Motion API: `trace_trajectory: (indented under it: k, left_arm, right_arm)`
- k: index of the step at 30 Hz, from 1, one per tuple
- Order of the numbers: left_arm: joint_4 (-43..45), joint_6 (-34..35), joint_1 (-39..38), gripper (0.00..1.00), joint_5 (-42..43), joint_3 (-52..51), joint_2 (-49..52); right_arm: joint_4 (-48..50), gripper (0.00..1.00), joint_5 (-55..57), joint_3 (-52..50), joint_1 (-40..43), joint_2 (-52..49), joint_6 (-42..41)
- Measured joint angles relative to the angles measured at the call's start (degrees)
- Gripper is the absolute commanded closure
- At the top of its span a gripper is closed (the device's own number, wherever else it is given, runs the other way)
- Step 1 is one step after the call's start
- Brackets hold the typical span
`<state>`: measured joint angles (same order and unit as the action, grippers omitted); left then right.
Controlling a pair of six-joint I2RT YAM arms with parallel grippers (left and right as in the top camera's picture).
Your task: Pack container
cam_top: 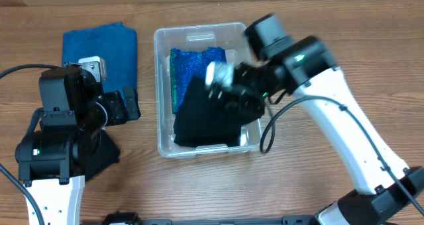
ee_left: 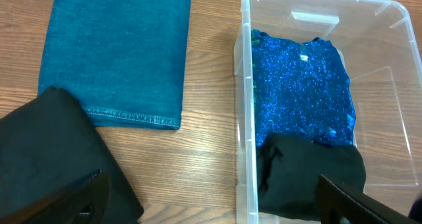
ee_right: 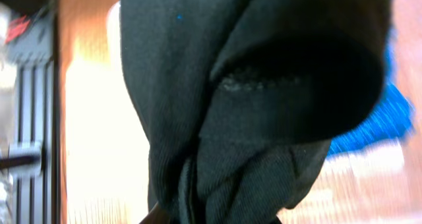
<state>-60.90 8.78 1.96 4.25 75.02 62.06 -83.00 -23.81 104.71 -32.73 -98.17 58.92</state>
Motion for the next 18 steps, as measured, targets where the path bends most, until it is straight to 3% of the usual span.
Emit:
trace_trajectory:
  k: [5,12,13,14,18]
  left_arm:
    - [0.00,0.00,0.00,0.00,0.00,0.00,0.00]
    - [0.00,0.00,0.00,0.00,0.00,0.00,0.00]
    - [0.02,0.02,0.00,0.00,0.00,0.00,0.00]
    - [0.00,0.00,0.00,0.00,0.00,0.00,0.00]
    - [-0.04,0.00,0.00,0.00,0.00,0.00,0.00]
  right_arm:
    - [-0.17,0.96,1.97,-0.02,-4.52,-7.28,6.58]
    - [1.05,0.96,3.04,-2.47,-4.48,-15.74,7.63]
    - [1.16,0.87,3.19,-2.91,-4.48,-17.00,7.76]
    - [1.42,0.01,3.30,-3.08,-4.48,-18.03,7.80]
    - [4.66,0.00,3.67,-3.28,-4.42,-20.35,5.11]
